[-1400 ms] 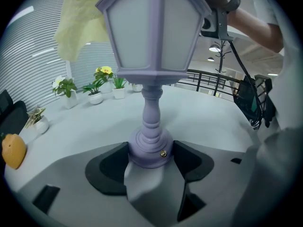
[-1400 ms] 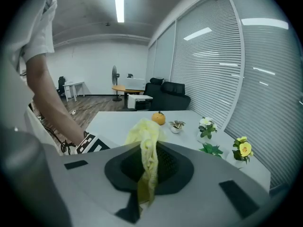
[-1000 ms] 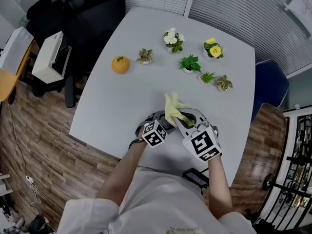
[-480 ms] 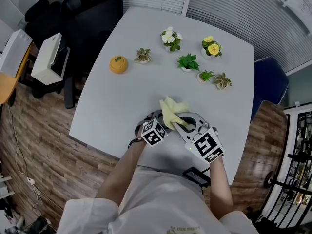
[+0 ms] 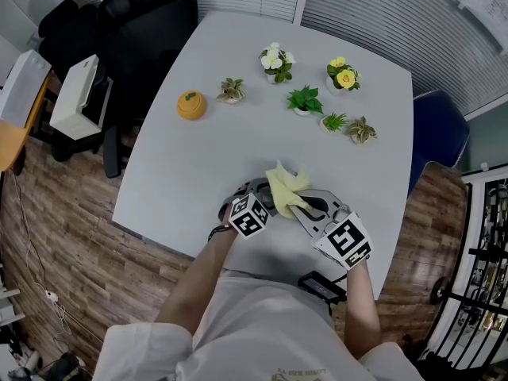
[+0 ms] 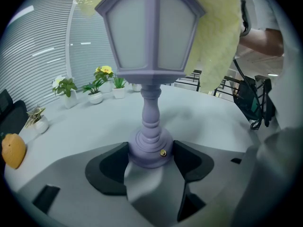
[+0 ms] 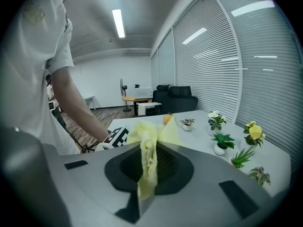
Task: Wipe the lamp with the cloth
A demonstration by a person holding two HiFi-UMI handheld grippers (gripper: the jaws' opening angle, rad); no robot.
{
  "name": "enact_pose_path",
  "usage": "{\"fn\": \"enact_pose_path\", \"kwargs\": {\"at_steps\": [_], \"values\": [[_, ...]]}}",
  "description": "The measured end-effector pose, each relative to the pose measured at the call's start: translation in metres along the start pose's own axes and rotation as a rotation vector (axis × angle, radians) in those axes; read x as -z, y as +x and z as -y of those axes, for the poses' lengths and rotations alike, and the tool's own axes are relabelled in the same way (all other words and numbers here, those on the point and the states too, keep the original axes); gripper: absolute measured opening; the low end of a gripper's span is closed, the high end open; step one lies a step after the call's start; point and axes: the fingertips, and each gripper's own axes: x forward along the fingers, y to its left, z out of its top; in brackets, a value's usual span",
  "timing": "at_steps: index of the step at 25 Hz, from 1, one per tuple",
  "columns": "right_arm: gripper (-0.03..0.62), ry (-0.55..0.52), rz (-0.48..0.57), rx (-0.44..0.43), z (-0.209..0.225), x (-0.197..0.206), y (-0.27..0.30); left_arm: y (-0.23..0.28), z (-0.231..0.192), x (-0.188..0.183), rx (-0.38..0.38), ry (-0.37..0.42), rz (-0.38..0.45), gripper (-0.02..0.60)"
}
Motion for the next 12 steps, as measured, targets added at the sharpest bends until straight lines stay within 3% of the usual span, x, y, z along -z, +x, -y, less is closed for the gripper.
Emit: {"fn": "enact_pose_path", "kwargs": {"at_steps": [12], "values": [[0.026,0.126,-0.015,0.066,0.019,0.038,-0.016,0.000,-0.001,0.000,-0.001,0.000,0.000,0.305]]}}
